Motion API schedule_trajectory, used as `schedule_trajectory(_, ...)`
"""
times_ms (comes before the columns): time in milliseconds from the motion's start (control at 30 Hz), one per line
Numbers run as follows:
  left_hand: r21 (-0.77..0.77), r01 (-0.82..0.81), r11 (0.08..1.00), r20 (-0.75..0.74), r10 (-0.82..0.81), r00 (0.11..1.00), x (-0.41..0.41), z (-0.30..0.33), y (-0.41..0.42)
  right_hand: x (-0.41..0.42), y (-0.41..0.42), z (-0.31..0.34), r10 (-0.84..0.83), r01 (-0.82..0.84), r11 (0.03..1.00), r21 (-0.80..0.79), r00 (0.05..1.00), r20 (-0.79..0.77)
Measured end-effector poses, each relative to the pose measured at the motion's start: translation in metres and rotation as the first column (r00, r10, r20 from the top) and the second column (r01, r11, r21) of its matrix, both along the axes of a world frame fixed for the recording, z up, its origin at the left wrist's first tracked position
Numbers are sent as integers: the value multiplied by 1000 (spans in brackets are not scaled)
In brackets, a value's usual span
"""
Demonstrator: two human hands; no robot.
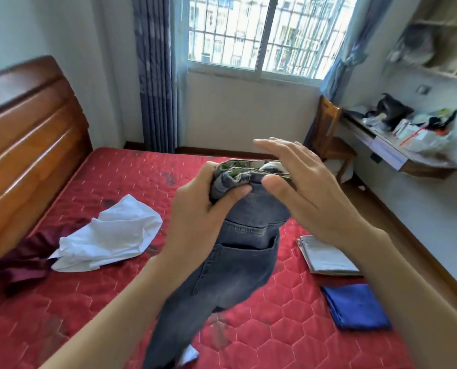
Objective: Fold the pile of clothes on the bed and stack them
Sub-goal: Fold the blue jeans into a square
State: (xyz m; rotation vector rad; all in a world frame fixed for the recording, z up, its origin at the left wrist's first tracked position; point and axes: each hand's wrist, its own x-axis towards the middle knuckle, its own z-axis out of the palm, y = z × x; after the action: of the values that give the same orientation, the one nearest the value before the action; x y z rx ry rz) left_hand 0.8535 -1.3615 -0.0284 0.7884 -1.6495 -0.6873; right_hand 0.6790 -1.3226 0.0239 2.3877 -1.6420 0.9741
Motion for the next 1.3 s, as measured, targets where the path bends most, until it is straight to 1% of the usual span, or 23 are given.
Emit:
schedule_trajectory(67,-49,38,998,-8,-38,999,-1,15,-3,7,-11,11,42,-41,999,14,991,-127)
schedule_trajectory(167,-44,34,998,-23,-35,999,4,32,-13,12,-30,24,80,-76,997,30,983,-163)
schedule_trajectory(267,-22,29,999,-22,-29,999,12,40,-27,17,-48,26,22,-39,997,-71,976,-218)
schedule_trajectory(333,-15,39,999,-2,-39,999,21,38,-36,21,-56,22,-2,-21,994,-108,978,-206)
schedule_trajectory(400,-10,118,993,3,-118,993,34,30,-46,23,-66,23,-22,3,994,-113,985,-169)
schedule_trajectory(467,36,236,971,-70,-233,970,50,15,-56,21,-78,34,-58,44,991,-123,992,-114)
schedule_trajectory(500,67,267,961,-125,-257,958,58,4,-62,19,-85,43,-79,67,989,-132,993,-83)
schedule_trajectory(567,122,274,954,-205,-246,947,70,-21,-73,15,-99,68,-112,107,984,-141,993,-35)
schedule_trajectory(600,145,268,953,-220,-232,947,73,-34,-79,13,-107,81,-125,121,982,-145,992,-22)
schedule_trajectory(700,252,267,930,-178,-227,957,74,-69,-96,13,-123,119,-133,130,975,-178,991,-6)
schedule_trajectory(800,376,251,892,-122,-221,968,67,-88,-108,12,-131,148,-143,136,964,-230,990,-12)
schedule_trajectory(900,404,186,895,-18,-196,980,58,-107,-116,6,-133,164,-159,151,946,-286,987,-8)
schedule_trajectory(967,427,205,881,8,-231,973,54,-118,-116,-2,-130,164,-198,187,936,-297,980,-7)
schedule_trajectory(1033,392,178,903,90,-230,969,52,-129,-112,-13,-125,156,-226,216,936,-277,974,-4)
schedule_trajectory(1100,319,112,941,190,-179,965,53,-136,-104,-27,-119,144,-229,223,947,-231,974,4)
schedule_trajectory(1133,286,82,955,218,-148,965,53,-139,-98,-34,-115,139,-221,220,952,-212,975,15)
schedule_trajectory(1200,212,23,977,245,-76,967,56,-136,-83,-46,-105,134,-211,217,956,-197,976,53)
schedule_trajectory(1300,76,-40,996,205,24,978,64,-120,-54,-62,-90,144,-194,219,955,-201,971,138)
